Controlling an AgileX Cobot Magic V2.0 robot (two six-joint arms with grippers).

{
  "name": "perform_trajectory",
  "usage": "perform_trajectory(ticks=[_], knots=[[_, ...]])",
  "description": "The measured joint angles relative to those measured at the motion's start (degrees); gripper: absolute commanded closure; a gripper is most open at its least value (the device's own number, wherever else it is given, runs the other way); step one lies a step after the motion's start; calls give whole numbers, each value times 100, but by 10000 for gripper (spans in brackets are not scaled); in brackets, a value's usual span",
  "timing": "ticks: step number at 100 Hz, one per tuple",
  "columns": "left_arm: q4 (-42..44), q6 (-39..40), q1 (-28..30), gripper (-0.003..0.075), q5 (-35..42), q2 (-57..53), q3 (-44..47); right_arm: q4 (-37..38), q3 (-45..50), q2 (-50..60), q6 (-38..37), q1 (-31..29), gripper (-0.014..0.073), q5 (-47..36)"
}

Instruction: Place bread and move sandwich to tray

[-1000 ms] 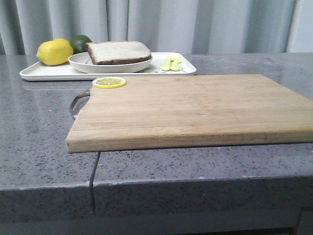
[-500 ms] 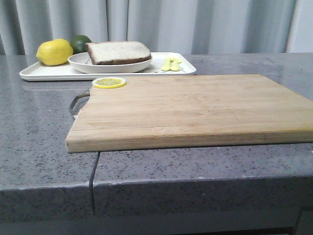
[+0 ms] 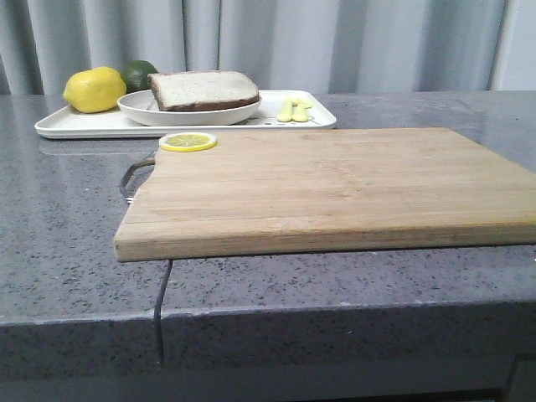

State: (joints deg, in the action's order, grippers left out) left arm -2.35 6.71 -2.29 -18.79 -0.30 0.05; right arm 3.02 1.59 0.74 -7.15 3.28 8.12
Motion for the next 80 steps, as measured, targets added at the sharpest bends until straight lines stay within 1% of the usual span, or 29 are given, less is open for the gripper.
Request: perform_trajectory(ticks=[27,32,80], knots=[[0,0,0,740,0,0,0,78,0,0,0,0,663,1097],[0,0,0,740,0,0,0,92,0,0,0,0,663,1200],[0,0,0,740,0,0,0,105,-23,0,-3,0,663,1311]])
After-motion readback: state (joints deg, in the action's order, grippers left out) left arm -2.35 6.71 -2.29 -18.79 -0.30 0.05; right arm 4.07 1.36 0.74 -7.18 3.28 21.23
